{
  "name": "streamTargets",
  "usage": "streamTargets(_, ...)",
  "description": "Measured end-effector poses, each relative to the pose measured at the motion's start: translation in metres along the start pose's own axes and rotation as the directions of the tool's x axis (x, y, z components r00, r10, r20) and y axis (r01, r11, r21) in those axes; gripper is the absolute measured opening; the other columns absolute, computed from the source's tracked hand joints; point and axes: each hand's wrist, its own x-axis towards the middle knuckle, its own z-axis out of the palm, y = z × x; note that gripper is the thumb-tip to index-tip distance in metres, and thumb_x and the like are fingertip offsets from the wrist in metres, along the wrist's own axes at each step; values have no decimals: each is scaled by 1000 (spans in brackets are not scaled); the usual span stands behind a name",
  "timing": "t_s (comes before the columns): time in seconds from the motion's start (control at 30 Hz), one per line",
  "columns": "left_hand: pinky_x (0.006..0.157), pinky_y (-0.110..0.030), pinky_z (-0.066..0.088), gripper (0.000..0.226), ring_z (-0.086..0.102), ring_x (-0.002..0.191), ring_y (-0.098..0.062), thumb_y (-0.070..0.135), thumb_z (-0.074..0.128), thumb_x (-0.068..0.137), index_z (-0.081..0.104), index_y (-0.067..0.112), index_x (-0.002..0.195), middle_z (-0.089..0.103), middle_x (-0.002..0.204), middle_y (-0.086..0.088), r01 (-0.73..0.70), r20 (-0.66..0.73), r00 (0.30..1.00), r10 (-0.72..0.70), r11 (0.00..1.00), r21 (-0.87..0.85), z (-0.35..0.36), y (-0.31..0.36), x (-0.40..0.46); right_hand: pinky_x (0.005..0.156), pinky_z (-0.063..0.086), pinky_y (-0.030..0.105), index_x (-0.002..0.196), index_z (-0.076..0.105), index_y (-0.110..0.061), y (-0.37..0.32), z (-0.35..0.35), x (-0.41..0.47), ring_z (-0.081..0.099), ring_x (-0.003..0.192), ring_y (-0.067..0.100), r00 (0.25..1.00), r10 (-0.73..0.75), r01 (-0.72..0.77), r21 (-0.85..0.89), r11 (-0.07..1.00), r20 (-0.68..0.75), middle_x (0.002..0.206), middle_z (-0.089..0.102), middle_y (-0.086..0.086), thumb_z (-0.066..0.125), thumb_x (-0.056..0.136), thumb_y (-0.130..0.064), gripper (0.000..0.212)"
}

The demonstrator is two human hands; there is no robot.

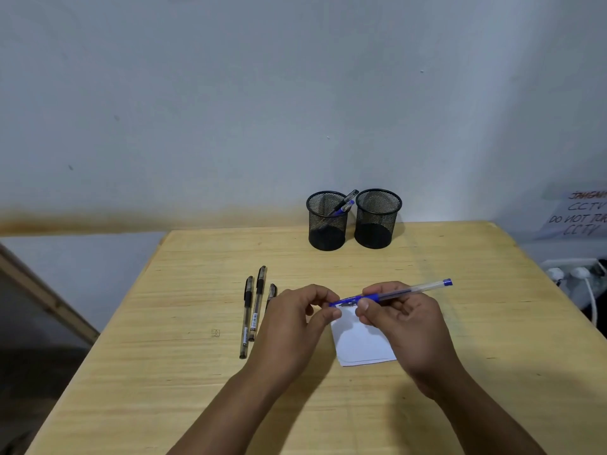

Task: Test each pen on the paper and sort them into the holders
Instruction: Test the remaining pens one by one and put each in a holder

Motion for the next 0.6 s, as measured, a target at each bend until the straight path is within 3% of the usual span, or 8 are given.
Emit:
streamTargets(0.1, 62, -11, 39, 11, 56, 71, -1, 23, 72, 87, 74, 31, 94, 69, 80, 23, 17, 50, 999, -12, 994, -104, 1, 1, 0, 66, 57, 22, 91, 73, -12, 4, 1, 0, 74, 73, 17, 1000, 0, 0, 14, 1000, -9, 78, 78, 4, 74, 83, -7, 9)
streamTargets(0.2, 68, -24, 50, 12, 63, 73, -12, 15, 72, 87, 76, 25, 92, 73, 80, 12, 79, 97, 994, -55, 963, -256, -2, 2, 3, 62, 54, 18, 91, 74, -9, 6, 5, 1, 71, 67, 13, 999, -14, 15, 35, 999, -32, 74, 77, 7, 72, 85, -9, 6)
streamTargets(0.33, 63, -26, 47, 11, 54, 65, -7, 16, 72, 87, 76, 26, 88, 71, 74, 1, 60, 95, 995, -39, 973, -225, -3, 1, 7, 63, 53, 20, 89, 73, -5, 14, 10, -3, 69, 66, 15, 1000, -27, 27, 67, 997, 1, 72, 74, 12, 70, 86, -8, 5)
streamTargets(0.47, 69, -34, 51, 13, 61, 72, -22, 14, 73, 86, 76, 27, 85, 72, 75, 0, 78, 97, 994, -54, 963, -259, -4, 0, 9, 68, 56, 25, 90, 72, -4, 19, 12, -3, 68, 70, 19, 1000, 0, -2, 125, 992, 16, 76, 74, 14, 71, 86, -9, 7)
streamTargets(0.6, 71, -30, 52, 9, 65, 76, -21, 15, 75, 85, 77, 23, 87, 73, 77, -1, 97, 91, 993, -74, 954, -283, -2, -2, 10, 75, 56, 32, 93, 73, -5, 20, 15, 1, 69, 75, 22, 998, 47, -52, 154, 987, 35, 80, 74, 15, 69, 88, -10, 8)
